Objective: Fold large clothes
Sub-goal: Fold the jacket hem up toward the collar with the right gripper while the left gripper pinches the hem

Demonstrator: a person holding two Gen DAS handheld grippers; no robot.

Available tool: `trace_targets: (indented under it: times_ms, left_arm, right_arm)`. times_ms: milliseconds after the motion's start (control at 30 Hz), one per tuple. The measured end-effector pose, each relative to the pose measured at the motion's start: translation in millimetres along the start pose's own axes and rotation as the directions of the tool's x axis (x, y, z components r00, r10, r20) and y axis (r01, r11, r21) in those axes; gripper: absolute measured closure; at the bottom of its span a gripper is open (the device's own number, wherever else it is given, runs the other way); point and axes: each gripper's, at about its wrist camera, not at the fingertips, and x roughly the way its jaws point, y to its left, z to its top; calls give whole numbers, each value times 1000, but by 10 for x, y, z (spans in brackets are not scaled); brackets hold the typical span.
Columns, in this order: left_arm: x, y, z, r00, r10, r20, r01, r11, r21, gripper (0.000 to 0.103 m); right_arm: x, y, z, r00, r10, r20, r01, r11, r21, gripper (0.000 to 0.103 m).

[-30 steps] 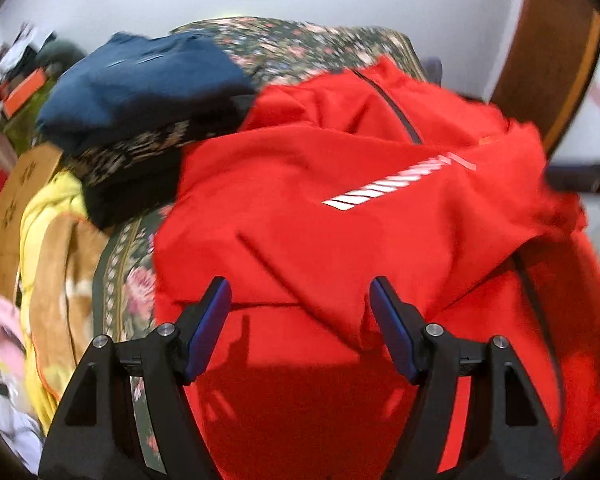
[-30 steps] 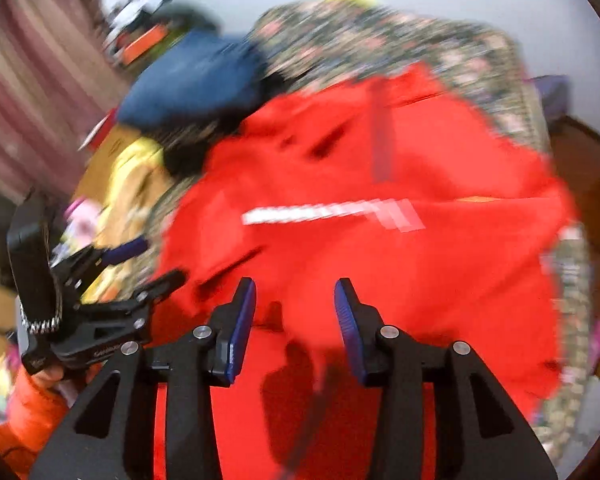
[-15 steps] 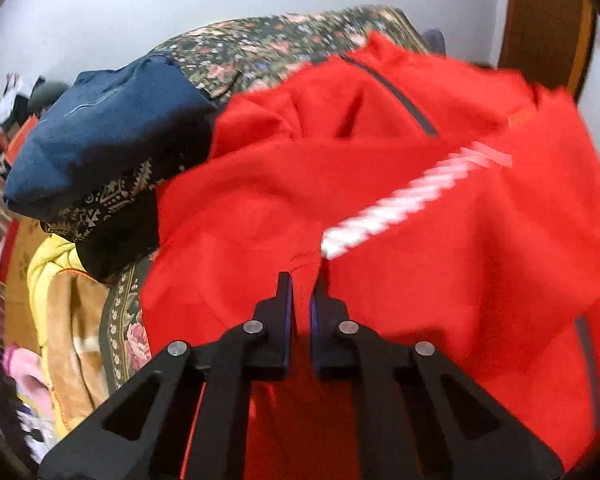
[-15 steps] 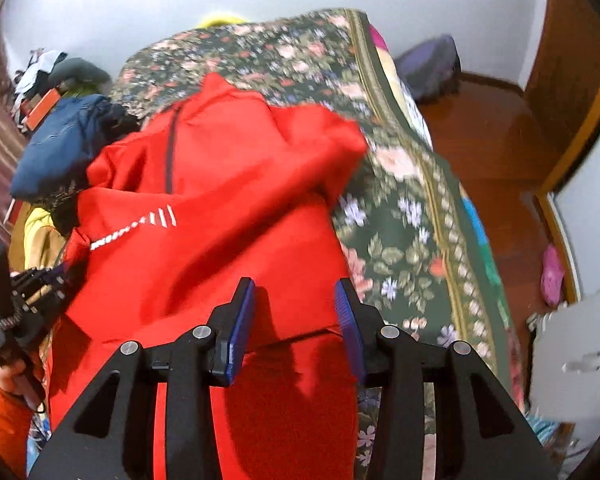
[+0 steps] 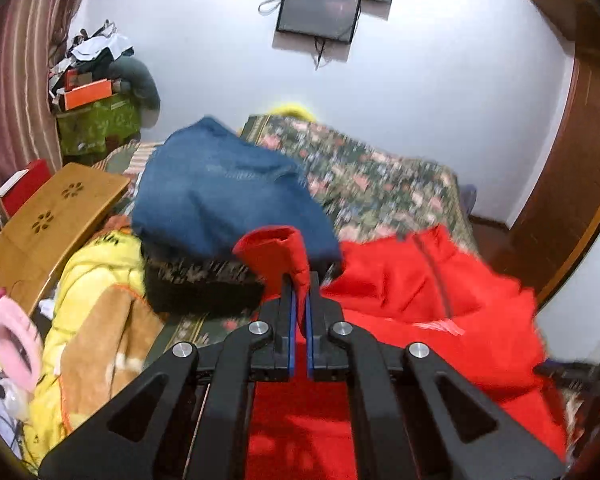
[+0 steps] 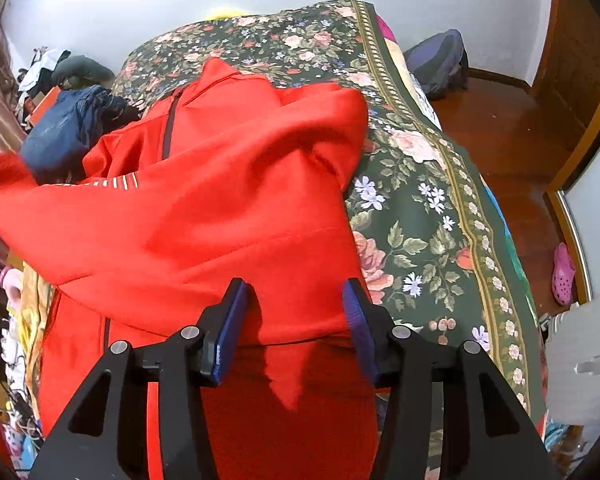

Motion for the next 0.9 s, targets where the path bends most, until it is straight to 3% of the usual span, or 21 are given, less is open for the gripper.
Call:
trace_targets:
  times_ms: [100, 233, 367, 533, 600, 700, 900]
  left_arm:
    - [165, 76, -247, 996, 43, -80, -41, 999, 29, 100]
    - [412, 227, -653, 974, 77, -213, -74, 997, 20, 95]
    - [545, 390, -1031, 939, 84, -334, -88, 996, 3, 90]
    - [643, 444, -1438, 878, 169, -447, -137, 985, 103, 63]
    - [602, 443, -1469, 878, 198, -435, -154, 979, 134, 54]
    - [535, 438, -1333, 882, 211, -422, -155, 974, 162, 52]
    - [310, 281, -721, 939, 158, -305, -114, 981, 158, 49]
  right_arm:
    - [3, 34, -2, 1000, -21, 4, 21, 1000, -17, 57]
    - [0, 19, -18, 1000, -22, 7, 22, 1000, -10, 56]
    - [-8, 24, -30, 1000, -27, 7, 27, 1000, -9, 56]
    - [-10, 34, -33, 999, -38, 6, 38, 999, -9, 55]
    - [-9, 41, -27, 999, -42, 3, 42, 999, -8, 55]
    - [-18, 59, 13, 999, -51, -15, 50, 998, -23, 55]
    - [-165, 101, 181, 999, -36, 8, 36, 998, -45, 55]
